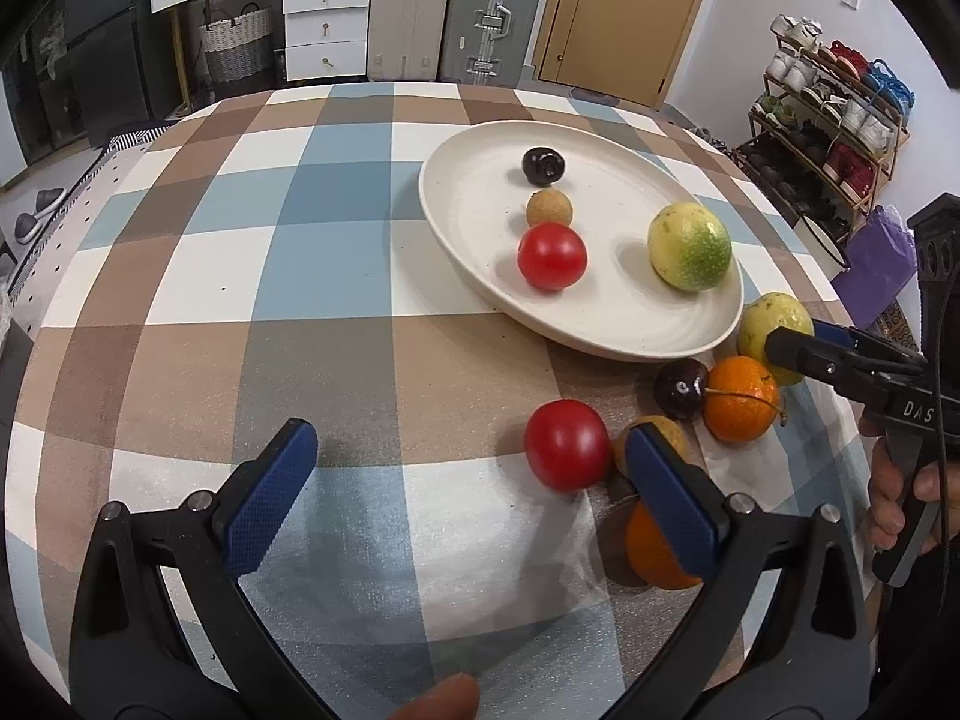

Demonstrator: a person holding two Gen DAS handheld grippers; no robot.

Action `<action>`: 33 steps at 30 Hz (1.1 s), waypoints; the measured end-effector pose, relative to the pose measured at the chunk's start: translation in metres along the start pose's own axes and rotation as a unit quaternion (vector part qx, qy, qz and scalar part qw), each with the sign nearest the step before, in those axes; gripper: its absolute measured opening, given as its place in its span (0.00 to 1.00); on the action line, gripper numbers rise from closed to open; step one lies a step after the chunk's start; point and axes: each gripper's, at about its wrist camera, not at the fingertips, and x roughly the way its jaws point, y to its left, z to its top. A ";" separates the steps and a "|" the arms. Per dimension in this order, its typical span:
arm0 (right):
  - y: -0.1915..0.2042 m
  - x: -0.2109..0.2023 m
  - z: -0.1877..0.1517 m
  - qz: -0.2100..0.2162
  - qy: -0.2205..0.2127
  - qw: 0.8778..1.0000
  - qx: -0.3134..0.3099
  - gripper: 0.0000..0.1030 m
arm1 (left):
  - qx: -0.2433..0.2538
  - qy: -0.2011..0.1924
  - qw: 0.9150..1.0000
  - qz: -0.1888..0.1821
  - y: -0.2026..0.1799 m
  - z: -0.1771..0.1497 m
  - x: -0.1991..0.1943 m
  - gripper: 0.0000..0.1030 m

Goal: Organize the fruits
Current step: 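Move the left tool to the second red tomato and close on it, then close the right tool on the large green pomelo while the left tool holds the tomato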

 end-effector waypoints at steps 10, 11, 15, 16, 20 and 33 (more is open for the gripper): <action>-0.003 -0.002 0.000 0.000 -0.001 1.000 0.003 0.79 | -0.007 0.004 1.000 0.003 0.005 0.000 0.003 0.99; -0.003 -0.002 0.000 -0.001 -0.001 1.000 0.003 0.79 | -0.010 0.004 1.000 0.001 0.006 0.000 0.003 0.99; -0.002 -0.001 0.000 0.002 0.001 1.000 0.003 0.79 | -0.010 0.001 1.000 0.000 0.005 0.000 0.003 0.95; -0.002 -0.001 0.000 0.002 0.002 1.000 0.002 0.78 | -0.011 0.001 1.000 -0.004 0.005 -0.001 0.003 0.93; 0.002 0.001 0.000 0.007 0.003 1.000 -0.003 0.73 | -0.002 0.006 0.999 -0.037 0.001 0.000 0.002 0.74; 0.007 0.000 -0.005 0.009 0.006 1.000 -0.009 0.52 | 0.008 0.012 0.995 -0.094 -0.012 -0.004 0.001 0.26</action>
